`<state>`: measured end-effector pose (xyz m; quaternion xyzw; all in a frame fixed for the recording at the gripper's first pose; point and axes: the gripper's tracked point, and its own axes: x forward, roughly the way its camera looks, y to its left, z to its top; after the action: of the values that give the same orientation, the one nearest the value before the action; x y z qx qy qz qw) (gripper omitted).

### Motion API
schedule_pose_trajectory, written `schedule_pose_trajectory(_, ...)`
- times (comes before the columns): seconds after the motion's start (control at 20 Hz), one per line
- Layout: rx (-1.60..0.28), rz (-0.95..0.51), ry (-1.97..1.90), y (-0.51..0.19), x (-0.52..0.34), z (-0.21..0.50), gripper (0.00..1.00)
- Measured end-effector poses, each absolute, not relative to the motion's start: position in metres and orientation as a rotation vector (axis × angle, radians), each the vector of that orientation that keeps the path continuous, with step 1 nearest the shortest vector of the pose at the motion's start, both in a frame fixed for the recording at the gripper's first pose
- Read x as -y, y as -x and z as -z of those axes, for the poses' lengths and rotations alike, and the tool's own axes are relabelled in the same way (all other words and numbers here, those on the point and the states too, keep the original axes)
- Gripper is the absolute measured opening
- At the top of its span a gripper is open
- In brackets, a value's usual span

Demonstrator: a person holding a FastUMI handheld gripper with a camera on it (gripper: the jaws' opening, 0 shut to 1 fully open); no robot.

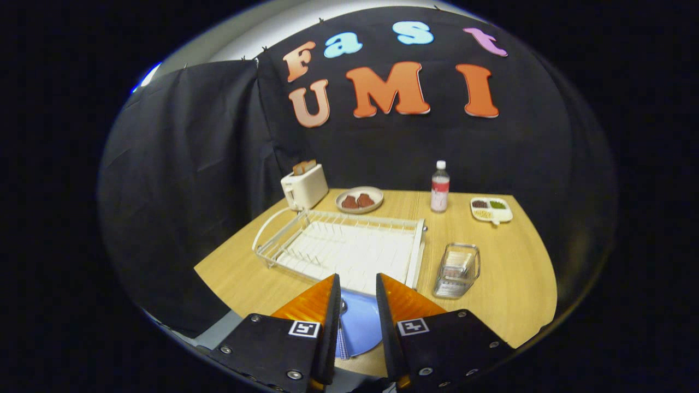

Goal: Take the plate from the dish rack, then take the spoon from the basket and place it into the plate.

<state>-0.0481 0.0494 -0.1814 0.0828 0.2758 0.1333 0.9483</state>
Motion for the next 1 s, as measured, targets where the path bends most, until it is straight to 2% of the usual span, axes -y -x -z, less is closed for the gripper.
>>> schedule_pose_trajectory(0.15,-0.425,-0.226,-0.146,0.027,-0.031,0.125,0.48)
schedule_pose_trajectory(0.25,-0.368,-0.197,-0.135,0.020,-0.020,0.099,0.58)
schedule_pose_trajectory(0.3,-0.345,-0.186,-0.133,0.018,-0.016,0.086,0.65)
schedule_pose_trajectory(0.5,-0.307,-0.125,-0.098,0.015,0.000,0.054,0.82)
schedule_pose_trajectory(0.7,-0.232,-0.097,-0.092,0.015,0.004,0.024,0.87)
schedule_pose_trajectory(1.0,-0.075,-0.075,-0.093,0.020,0.009,-0.028,0.88)
